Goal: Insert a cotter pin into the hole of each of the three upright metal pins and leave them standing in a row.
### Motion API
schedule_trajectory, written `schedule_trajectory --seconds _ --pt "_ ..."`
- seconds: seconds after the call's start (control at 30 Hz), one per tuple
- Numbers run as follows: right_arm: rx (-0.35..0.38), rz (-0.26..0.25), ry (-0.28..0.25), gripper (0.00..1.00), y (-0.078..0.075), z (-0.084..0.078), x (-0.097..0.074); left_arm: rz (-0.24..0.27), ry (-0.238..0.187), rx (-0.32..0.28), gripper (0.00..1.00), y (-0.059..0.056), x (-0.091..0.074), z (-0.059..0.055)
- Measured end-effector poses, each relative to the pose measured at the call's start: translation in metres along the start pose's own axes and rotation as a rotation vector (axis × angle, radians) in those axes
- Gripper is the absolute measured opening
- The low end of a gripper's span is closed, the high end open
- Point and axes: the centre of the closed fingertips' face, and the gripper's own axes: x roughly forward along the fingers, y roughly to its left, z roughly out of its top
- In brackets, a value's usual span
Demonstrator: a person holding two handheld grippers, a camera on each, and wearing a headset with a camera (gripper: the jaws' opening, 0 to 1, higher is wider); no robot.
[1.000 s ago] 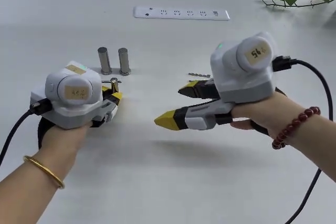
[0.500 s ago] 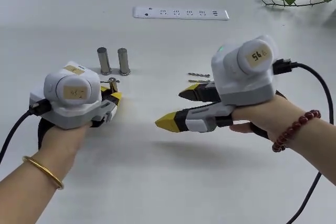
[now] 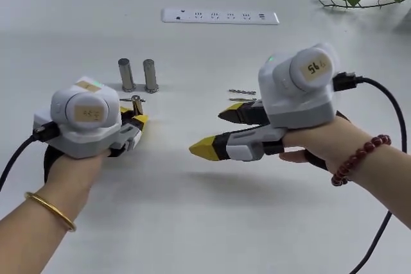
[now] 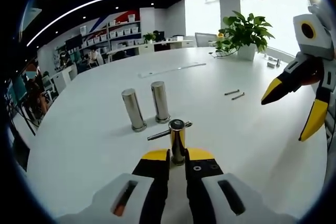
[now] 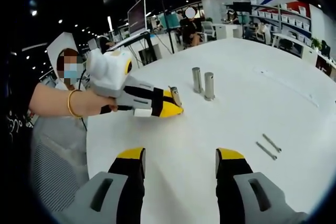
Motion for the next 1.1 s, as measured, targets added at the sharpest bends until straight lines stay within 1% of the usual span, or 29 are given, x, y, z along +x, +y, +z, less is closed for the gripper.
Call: schedule_trajectory --seconds 0.07,0.3,0.5,0.6,0.7,0.9,0.97,1.0,1.1 --pt "0.001 -0.003 -0.001 0.50 -0.001 0.000 0.000 -0.001 0.002 0.003 0.07 -0.001 0.000 0.000" --pt "0.009 -0.004 0.000 0.50 0.000 -0.002 -0.001 0.020 0.003 -0.013 0.06 0.000 0.000 0.000" --pt "0.015 0.000 -0.003 0.49 0.000 -0.002 0.000 0.042 0.004 -0.009 0.06 0.000 0.000 0.000" --pt "0.017 0.002 -0.008 0.50 0.001 -0.001 0.000 0.051 0.017 -0.010 0.07 0.000 0.001 -0.002" --pt "0.029 0.006 -0.023 0.50 0.002 0.002 0.000 0.057 0.022 -0.013 0.12 0.001 0.001 -0.004" --pt "0.035 -0.002 -0.056 0.50 -0.002 0.006 -0.001 0.052 0.026 -0.014 0.19 0.002 -0.002 -0.006" --pt "0.037 -0.011 -0.072 0.50 -0.004 0.009 -0.001 0.052 0.026 -0.018 0.22 0.002 -0.005 -0.005" --pt "0.038 -0.017 -0.086 0.50 -0.007 0.011 -0.001 0.048 0.019 -0.022 0.23 0.002 -0.007 -0.004" --pt "0.041 -0.033 -0.103 0.50 -0.012 0.015 0.000 0.040 0.009 -0.030 0.27 0.001 -0.011 -0.001"
